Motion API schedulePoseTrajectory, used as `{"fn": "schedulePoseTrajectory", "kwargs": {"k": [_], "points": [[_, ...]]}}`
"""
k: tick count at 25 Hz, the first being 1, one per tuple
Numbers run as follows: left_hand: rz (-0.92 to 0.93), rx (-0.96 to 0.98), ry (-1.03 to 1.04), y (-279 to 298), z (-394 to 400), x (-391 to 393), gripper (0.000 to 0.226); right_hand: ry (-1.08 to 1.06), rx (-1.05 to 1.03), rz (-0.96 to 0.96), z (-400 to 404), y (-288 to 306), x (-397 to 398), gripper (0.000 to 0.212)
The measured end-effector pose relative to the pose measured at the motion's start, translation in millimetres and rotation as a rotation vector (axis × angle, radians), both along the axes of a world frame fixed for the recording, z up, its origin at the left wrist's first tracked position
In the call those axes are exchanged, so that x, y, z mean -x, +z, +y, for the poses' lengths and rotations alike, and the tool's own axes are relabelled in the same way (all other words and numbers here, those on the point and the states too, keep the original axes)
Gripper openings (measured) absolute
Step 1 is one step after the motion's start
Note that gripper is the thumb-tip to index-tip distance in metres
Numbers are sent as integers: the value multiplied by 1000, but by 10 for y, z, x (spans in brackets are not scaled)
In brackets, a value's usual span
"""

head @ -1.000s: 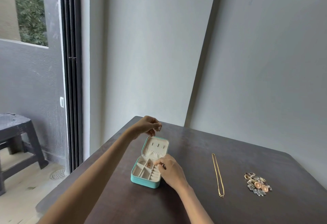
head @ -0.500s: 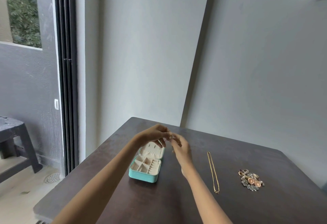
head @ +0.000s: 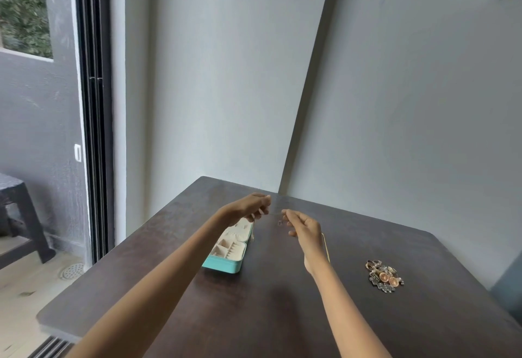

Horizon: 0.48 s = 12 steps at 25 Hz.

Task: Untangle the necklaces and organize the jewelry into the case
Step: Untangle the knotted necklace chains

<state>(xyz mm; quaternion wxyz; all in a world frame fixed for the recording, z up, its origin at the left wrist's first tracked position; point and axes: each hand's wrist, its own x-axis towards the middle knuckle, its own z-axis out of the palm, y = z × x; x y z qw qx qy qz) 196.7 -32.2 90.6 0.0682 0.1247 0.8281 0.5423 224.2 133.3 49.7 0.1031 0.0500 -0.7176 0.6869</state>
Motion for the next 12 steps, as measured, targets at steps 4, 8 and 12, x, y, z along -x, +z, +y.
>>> {"fn": "schedulePoseTrajectory", "kwargs": {"k": [4,8,12], "points": [[68,72,-91,-28,67,46,29,-9,24,-3,67,-10,-4,10],[162,49,-187,-138,159,63,11,-34,162,-35,102,9,7,12],[190,-99,-118,-167,199,25,15,-14,372,-94,150,14,-17,13]]}}
